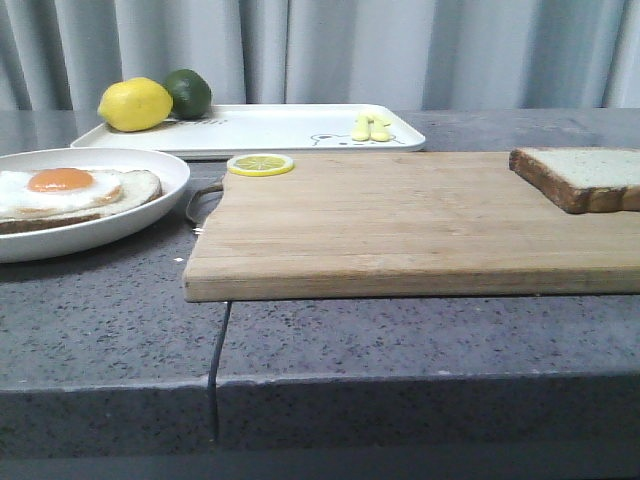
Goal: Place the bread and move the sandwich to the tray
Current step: 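Move the right gripper toward the bread slice on the cutting board, then lower the right gripper over the bread slice and grasp its edge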
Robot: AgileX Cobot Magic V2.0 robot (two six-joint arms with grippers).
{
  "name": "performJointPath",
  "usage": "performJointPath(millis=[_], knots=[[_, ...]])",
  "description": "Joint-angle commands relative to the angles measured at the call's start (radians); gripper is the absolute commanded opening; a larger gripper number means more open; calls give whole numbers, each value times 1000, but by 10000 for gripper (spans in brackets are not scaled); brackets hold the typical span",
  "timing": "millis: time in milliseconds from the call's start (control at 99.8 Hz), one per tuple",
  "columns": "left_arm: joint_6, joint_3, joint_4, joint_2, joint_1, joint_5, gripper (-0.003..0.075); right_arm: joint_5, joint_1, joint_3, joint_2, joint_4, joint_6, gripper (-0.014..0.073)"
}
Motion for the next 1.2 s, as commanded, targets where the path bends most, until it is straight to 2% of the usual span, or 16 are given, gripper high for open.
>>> performJointPath(millis=[0,70,751,962,1192], knots=[[-11,-32,-9,11,-3,-65,662,-67,-8,-31,13,-16,0,536],[-11,-32,-9,11,-3,-65,662,-67,-8,-31,13,-16,0,616],[-11,-32,-9,11,-3,-65,662,-90,-8,-31,13,-16,0,602],[-11,-32,-9,11,-3,-65,662,-75,-8,-30,14,-66,0,602],[-11,-32,-9,11,-3,-65,662,-78,-23,-30,29,15,-73,602]])
